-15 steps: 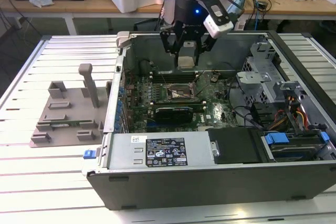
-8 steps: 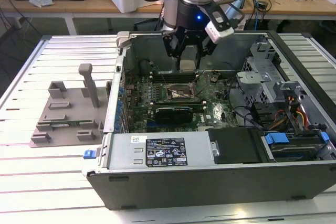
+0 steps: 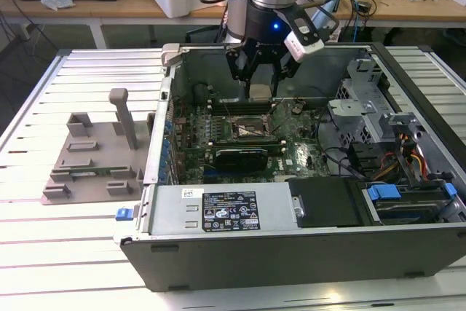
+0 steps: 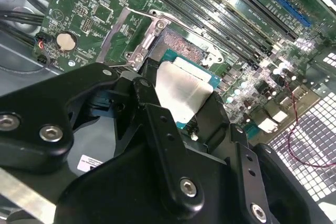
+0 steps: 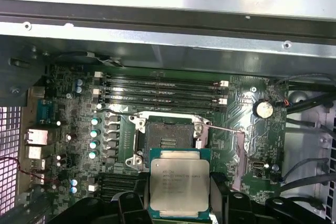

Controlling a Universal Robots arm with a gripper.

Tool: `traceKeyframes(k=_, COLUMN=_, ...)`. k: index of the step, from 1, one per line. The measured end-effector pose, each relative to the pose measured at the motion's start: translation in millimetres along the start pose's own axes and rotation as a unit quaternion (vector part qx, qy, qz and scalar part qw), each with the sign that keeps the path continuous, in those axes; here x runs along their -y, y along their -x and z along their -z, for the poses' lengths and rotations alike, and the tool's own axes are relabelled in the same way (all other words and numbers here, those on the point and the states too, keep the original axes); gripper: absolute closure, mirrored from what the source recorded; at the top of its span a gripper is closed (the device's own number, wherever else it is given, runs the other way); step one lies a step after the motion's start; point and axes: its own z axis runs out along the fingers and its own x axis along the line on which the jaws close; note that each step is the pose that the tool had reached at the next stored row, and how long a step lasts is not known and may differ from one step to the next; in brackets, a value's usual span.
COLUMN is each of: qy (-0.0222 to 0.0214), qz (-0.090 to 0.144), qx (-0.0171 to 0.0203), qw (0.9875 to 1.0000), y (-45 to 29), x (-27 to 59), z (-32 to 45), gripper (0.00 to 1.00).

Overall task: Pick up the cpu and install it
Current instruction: 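Place the cpu into insertion slot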

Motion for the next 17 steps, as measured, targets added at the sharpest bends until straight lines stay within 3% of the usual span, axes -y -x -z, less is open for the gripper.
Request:
traceKeyframes(k=5, qy=-0.0008, qz=-0.032, qx=-0.0001, qw=0.9995, y=0.0, x=0.0, z=-0.1, gripper=0.45)
traceKeyframes(k=9, qy=-0.0025, qz=-0.066, qx=-0.0002, qw=0.9978, y=0.0, x=0.0, z=-0.3, gripper=0.45)
traceKeyframes(k=11, qy=-0.0034, qz=-0.091, qx=-0.0002, qw=0.9959, y=0.0, x=0.0, z=-0.3, gripper=0.45)
traceKeyframes(k=12, qy=-0.0032, qz=-0.109, qx=-0.0003, qw=0.9940, y=0.0, x=0.0, z=-0.4, gripper=0.45)
traceKeyframes(k=14, qy=-0.0031, qz=-0.122, qx=-0.0003, qw=0.9925, y=0.0, x=0.0, z=-0.4, gripper=0.45)
traceKeyframes(k=17, qy=-0.0030, qz=-0.158, qx=-0.0005, qw=0.9875, y=0.0, x=0.0, z=-0.4, gripper=0.45)
